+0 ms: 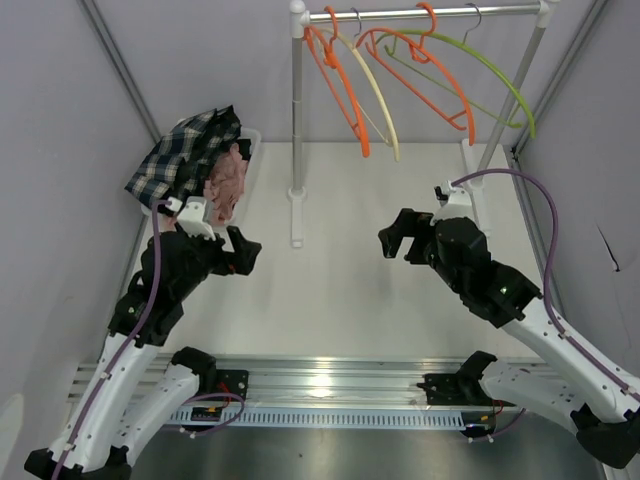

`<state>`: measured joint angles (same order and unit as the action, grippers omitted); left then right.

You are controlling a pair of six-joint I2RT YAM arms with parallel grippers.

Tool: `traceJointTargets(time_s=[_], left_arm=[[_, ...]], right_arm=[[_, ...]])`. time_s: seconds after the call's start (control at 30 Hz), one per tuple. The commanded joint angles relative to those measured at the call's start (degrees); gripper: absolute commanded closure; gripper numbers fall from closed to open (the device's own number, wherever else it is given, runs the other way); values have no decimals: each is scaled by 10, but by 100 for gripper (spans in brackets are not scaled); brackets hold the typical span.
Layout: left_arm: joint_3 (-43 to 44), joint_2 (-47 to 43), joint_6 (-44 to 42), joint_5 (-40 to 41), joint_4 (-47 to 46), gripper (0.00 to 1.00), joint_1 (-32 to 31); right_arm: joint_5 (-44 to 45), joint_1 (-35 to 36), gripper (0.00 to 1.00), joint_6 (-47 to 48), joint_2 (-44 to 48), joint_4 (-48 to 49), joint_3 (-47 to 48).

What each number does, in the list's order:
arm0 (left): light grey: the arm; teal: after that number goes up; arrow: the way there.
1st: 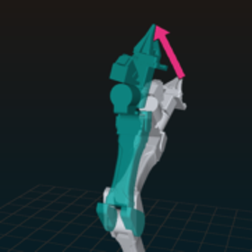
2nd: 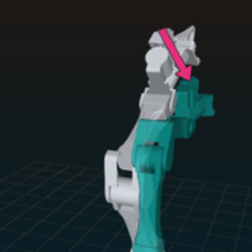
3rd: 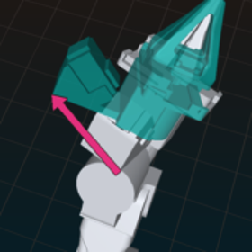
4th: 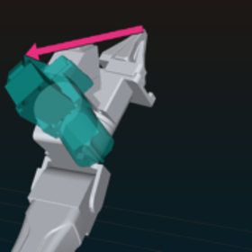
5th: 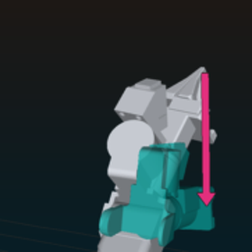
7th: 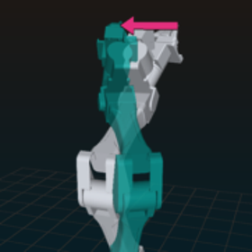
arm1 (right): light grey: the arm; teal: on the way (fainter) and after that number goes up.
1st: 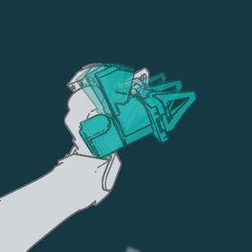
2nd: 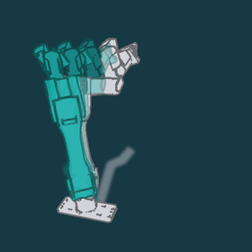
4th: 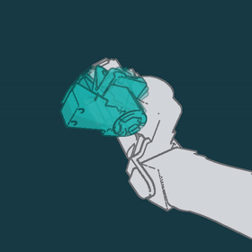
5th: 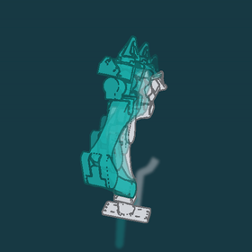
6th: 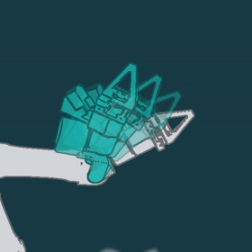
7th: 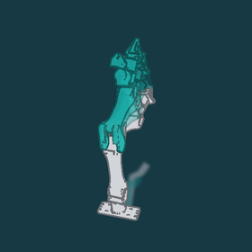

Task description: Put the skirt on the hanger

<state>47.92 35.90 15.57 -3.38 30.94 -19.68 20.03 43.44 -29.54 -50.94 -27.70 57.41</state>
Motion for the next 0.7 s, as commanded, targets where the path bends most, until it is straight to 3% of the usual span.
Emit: traceJointTargets(time_s=[0.0, 0.13, 0.23, 0.3, 0.53, 0.67], left_arm=[[23, 7, 9, 4, -16, 1, 3], [40, 17, 19, 21, -16, 1, 3], [73, 33, 38, 106, 6, 1, 3], [116, 78, 48, 172, 20, 1, 8], [295, 281, 88, 231, 16, 7, 117], [337, 367, 104, 268, -24, 7, 159]], right_arm=[[-22, -4, 1, -7, 13, 10, -18], [-60, -6, 1, 6, 28, 13, -25], [-82, -7, 1, 20, 30, 5, -25], [-90, -12, 1, 25, 31, 5, -28], [-170, -27, 1, 12, 8, 31, -38], [-217, -24, 1, -8, -1, 48, -53]])
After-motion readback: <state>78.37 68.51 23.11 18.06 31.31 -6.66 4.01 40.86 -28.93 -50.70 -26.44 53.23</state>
